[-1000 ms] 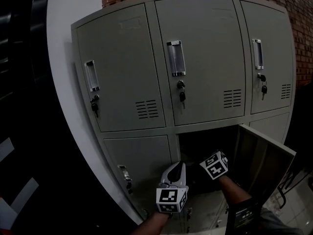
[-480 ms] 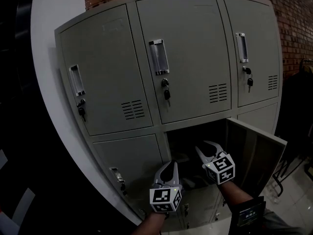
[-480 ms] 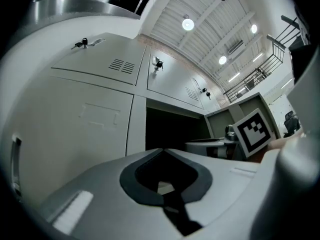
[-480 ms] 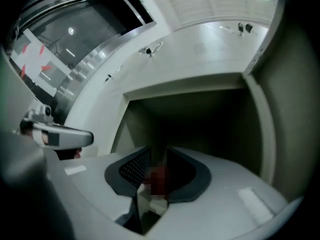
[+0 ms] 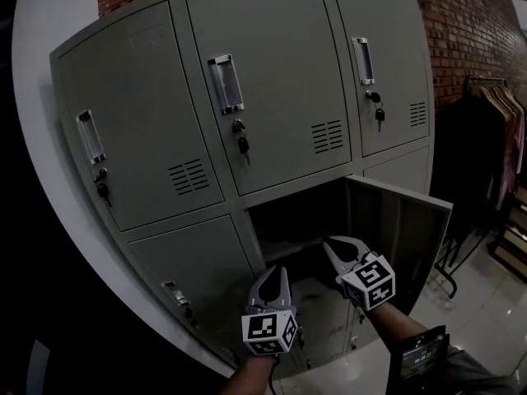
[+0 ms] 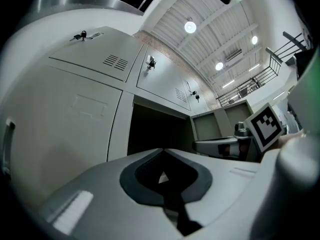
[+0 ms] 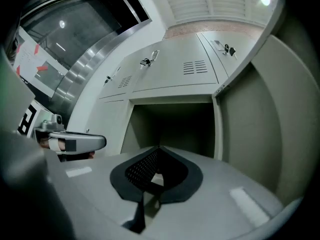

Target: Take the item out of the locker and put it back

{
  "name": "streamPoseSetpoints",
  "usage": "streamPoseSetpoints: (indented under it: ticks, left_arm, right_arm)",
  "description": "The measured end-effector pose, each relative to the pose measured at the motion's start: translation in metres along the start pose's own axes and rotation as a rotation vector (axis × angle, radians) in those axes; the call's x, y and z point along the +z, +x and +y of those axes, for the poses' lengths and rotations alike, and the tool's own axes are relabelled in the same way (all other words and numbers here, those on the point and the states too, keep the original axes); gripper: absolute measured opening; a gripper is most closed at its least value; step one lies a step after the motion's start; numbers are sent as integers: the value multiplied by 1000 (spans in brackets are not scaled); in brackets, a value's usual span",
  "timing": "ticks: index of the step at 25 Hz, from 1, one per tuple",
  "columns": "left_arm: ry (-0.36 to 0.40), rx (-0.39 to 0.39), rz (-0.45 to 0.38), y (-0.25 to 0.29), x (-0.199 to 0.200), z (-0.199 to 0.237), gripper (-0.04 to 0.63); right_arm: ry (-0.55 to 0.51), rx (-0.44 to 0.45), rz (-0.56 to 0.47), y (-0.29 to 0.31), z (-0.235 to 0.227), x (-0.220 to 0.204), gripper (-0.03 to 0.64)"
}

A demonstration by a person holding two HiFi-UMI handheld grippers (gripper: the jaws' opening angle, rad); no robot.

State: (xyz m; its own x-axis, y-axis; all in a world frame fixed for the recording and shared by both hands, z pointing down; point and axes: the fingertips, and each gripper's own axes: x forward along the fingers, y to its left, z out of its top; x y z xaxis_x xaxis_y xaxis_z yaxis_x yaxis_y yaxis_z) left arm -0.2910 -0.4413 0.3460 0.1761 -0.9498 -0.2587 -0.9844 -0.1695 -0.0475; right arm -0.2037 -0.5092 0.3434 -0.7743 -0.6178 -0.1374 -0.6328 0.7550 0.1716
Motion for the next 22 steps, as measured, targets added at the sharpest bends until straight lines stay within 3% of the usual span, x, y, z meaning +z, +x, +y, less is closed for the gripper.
streamPoseSetpoints:
  ticks: [8, 22]
  left_arm:
    - [-9, -27, 19, -19, -3, -27, -3]
    - [20, 98, 47, -72, 0, -133, -3]
  right_arm:
    - [5, -2, 34, -43, 20, -6, -9]
    - [71, 135, 51, -169, 19, -15, -8]
